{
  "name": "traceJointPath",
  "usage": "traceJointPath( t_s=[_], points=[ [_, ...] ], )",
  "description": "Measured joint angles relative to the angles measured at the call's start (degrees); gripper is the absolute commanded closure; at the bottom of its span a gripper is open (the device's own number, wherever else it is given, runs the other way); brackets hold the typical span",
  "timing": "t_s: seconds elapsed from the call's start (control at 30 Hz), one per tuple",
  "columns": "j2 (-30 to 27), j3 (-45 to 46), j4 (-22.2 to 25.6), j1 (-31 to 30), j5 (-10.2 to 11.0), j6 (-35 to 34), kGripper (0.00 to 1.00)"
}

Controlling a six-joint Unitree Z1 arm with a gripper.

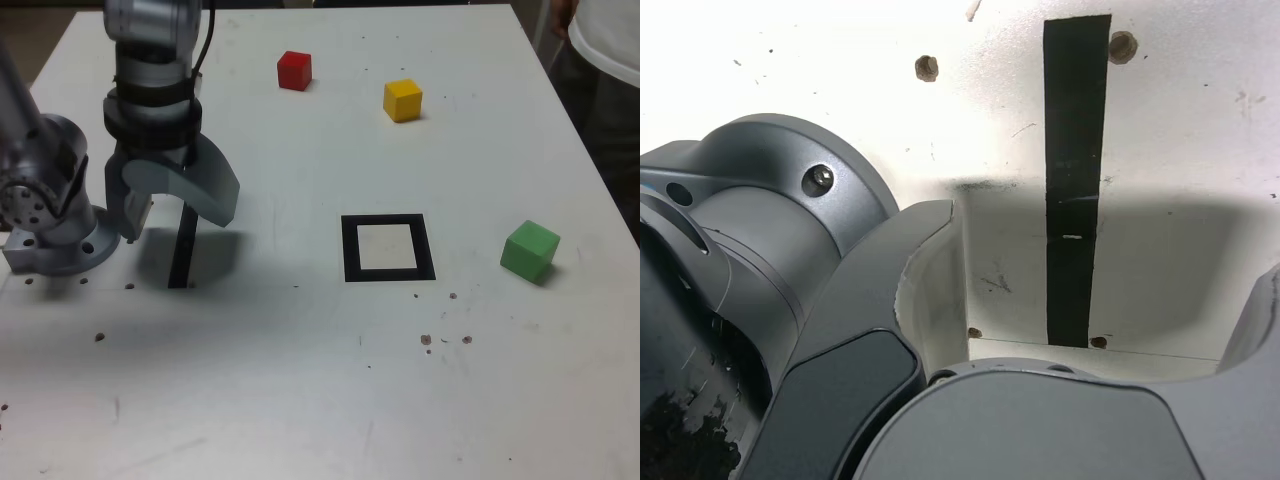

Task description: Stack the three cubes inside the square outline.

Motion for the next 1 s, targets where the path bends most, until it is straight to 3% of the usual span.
traceJointPath(
  t_s=[0.73, 1.0],
  points=[
    [-1.0, 0.1, 0.4, 0.0, 0.1, 0.0, 0.01],
    [-0.8, -2.2, 1.0, 1.3, 1.9, 1.6, 0.0]
  ],
)
